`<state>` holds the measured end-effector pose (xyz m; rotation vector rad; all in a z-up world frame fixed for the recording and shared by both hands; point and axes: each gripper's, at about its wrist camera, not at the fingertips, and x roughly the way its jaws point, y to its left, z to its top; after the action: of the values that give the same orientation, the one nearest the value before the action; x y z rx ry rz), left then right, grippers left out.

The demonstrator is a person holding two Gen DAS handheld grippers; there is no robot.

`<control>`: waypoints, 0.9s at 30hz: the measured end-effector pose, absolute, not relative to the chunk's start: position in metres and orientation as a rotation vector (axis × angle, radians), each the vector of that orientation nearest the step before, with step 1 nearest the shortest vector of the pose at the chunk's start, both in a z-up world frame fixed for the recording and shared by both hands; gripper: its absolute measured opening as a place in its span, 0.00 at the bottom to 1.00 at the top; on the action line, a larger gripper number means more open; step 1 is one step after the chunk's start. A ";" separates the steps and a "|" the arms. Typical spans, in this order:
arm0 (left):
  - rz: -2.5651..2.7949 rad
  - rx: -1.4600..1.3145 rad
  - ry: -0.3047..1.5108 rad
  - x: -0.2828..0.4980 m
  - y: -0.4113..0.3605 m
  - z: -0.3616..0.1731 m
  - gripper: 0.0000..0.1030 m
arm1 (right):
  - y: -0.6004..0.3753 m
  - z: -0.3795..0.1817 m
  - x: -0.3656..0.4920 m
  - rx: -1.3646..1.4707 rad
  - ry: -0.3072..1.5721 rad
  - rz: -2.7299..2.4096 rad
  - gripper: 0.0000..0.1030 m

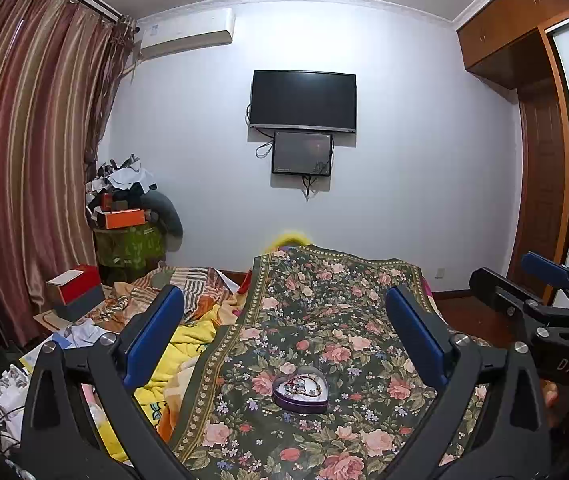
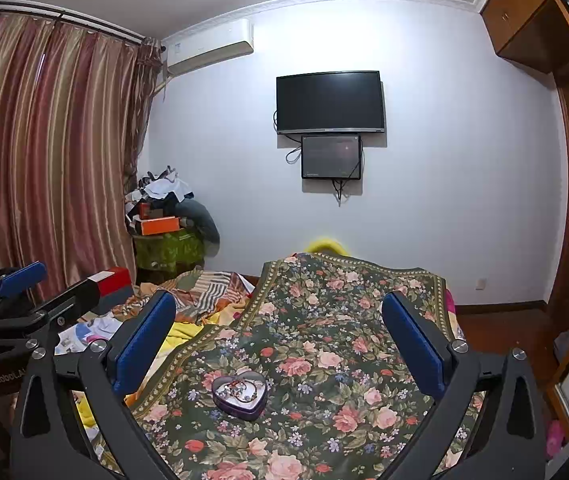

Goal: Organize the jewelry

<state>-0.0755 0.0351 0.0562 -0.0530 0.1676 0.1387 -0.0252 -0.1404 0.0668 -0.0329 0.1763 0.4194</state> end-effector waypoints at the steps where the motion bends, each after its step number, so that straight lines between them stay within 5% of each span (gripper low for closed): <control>1: 0.138 -0.053 0.169 -0.075 0.035 0.056 0.99 | -0.140 0.067 -0.025 -0.034 0.177 0.418 1.00; 27: 0.133 -0.062 0.188 -0.071 0.034 0.050 0.99 | -0.141 0.063 -0.017 -0.037 0.206 0.411 1.00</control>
<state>-0.0714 0.0342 0.0504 -0.0625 0.1879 0.1329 -0.0172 -0.1414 0.0633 -0.0369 0.2063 0.4114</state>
